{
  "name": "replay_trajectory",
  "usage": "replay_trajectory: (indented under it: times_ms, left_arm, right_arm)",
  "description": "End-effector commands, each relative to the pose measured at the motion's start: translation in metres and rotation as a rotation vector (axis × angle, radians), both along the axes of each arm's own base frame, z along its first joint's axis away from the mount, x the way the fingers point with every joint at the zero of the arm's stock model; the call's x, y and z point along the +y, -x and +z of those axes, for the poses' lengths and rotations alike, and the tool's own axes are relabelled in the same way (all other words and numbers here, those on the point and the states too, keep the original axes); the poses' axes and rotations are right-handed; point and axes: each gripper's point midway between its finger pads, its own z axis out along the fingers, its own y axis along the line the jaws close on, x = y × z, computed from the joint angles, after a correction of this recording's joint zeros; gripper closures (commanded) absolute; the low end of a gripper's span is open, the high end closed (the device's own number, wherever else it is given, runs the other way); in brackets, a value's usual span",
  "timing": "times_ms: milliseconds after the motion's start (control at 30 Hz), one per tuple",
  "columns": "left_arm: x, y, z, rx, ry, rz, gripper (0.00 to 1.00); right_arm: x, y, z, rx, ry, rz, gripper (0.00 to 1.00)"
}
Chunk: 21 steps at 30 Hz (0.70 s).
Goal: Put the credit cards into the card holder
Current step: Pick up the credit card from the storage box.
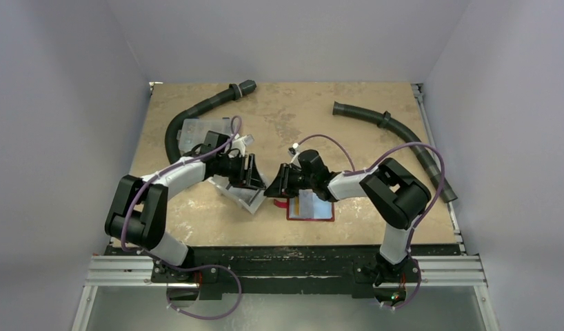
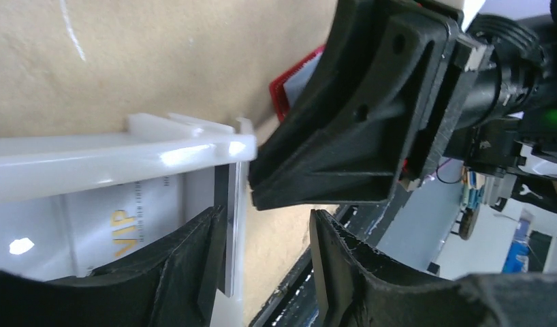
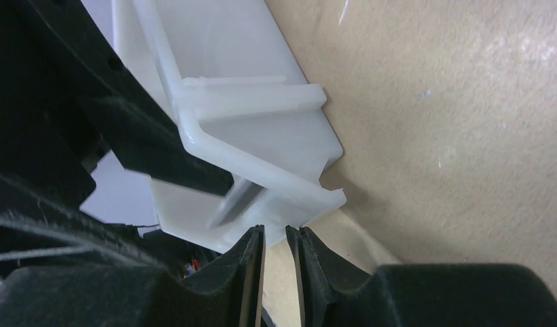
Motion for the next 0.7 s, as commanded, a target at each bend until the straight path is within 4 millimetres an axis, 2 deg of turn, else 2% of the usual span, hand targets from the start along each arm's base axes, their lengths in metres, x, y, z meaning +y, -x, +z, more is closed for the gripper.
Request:
replay_trajectory:
  times_ms: [0, 133, 333, 533, 667]
  left_arm:
    - [-0.013, 0.01, 0.022, -0.011, 0.106, -0.032, 0.49]
    - [-0.012, 0.015, 0.022, -0.003, 0.103, -0.037, 0.5]
    - [-0.007, 0.007, 0.025, -0.039, 0.06, -0.023, 0.47]
    - [-0.001, 0.0, 0.014, -0.043, -0.005, -0.018, 0.45]
    - [0.005, -0.004, 0.008, -0.053, -0.064, -0.017, 0.39]
  right_arm:
    - [0.014, -0.019, 0.02, -0.078, -0.051, -0.02, 0.7]
    - [0.014, -0.02, 0.018, -0.086, -0.04, -0.015, 0.7]
    - [0.011, -0.015, 0.021, -0.099, -0.042, 0.009, 0.68]
    - [0.009, -0.011, 0.032, -0.128, -0.054, 0.019, 0.65]
    - [0.009, -0.01, 0.029, -0.124, -0.051, 0.027, 0.65]
